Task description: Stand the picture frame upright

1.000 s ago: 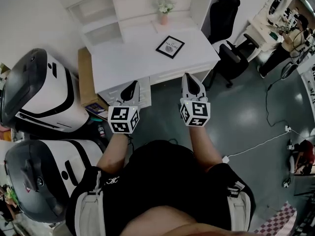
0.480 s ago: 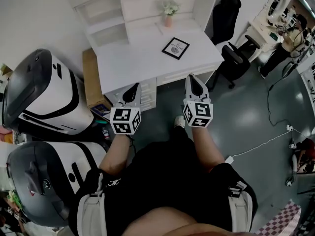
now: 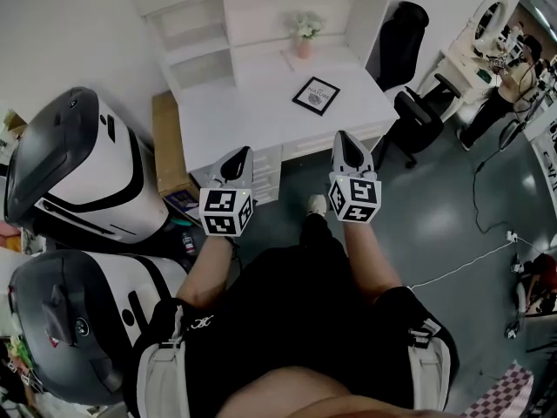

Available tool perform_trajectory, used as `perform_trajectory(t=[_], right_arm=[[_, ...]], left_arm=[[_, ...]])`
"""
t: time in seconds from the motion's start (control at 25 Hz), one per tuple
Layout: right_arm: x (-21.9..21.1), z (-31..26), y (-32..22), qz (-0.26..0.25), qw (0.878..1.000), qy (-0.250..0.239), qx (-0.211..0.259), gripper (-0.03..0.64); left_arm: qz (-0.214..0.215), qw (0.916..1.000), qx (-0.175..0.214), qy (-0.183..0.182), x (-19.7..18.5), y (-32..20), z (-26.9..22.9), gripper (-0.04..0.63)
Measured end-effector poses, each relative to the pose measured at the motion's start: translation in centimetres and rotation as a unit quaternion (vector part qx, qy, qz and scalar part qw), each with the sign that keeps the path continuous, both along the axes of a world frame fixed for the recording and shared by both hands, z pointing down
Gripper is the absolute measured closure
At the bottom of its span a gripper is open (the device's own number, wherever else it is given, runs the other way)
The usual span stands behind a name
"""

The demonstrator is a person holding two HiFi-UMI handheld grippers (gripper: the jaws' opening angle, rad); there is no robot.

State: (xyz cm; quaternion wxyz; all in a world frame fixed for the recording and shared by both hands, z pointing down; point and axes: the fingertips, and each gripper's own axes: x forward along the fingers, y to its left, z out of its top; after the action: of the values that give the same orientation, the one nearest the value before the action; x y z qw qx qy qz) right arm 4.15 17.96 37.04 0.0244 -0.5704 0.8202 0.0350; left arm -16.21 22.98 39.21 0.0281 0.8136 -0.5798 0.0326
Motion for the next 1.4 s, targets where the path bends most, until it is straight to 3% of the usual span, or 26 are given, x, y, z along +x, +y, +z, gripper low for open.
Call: perform_trajectory(t=[0.6,1.4], right_arm=[[1.9,2.2,-8.8,0.019,1.0,-0.018,-0.014,0.614],[8.9,3.6,-35.5,0.007,0.998,-0.041,-0.041,0.614]], left_arm=[[0.006,0.9997,-0.021,0.009,0.5,-8.7,1.3,0.578],[-0.027,0.9978,-0.051,-0.033,7.6,-35.5,1.4,0.578]])
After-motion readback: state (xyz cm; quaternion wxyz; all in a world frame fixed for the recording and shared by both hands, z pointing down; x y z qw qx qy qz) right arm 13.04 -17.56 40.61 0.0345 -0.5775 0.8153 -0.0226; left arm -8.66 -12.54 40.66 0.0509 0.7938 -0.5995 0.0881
